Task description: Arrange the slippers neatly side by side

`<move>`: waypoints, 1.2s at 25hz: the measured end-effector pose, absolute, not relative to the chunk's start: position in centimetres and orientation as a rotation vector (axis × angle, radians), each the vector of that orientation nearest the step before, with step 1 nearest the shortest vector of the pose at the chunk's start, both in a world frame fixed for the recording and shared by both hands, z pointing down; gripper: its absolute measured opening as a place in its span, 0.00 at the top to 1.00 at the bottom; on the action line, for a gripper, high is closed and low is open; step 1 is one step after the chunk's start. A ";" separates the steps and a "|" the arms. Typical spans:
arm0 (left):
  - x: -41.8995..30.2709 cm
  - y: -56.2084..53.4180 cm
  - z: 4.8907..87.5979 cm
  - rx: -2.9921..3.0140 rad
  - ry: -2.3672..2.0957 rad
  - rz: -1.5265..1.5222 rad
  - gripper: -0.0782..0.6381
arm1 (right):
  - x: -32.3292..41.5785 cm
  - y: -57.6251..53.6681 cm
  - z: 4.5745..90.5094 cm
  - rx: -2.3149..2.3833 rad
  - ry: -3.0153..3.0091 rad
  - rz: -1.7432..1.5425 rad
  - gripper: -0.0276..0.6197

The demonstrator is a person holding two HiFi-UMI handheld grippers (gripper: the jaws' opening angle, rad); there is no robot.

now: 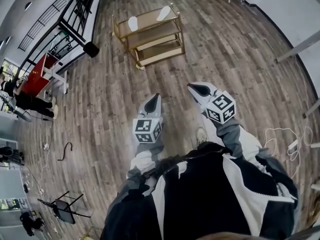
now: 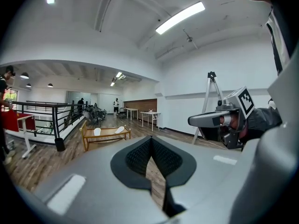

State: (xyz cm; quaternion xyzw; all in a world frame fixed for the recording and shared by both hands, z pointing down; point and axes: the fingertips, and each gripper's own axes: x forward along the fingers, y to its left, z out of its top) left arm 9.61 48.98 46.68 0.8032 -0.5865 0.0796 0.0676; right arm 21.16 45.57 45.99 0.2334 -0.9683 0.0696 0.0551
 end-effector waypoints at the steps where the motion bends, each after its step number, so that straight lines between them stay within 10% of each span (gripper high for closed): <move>1: 9.7 47.6 46.4 2.420 -1.774 0.240 0.87 | 21.2 44.2 45.8 0.698 -2.945 0.208 0.95; 30: 8.0 26.7 47.4 2.284 -1.883 0.222 0.87 | 18.8 22.0 46.5 0.493 -2.971 0.194 0.95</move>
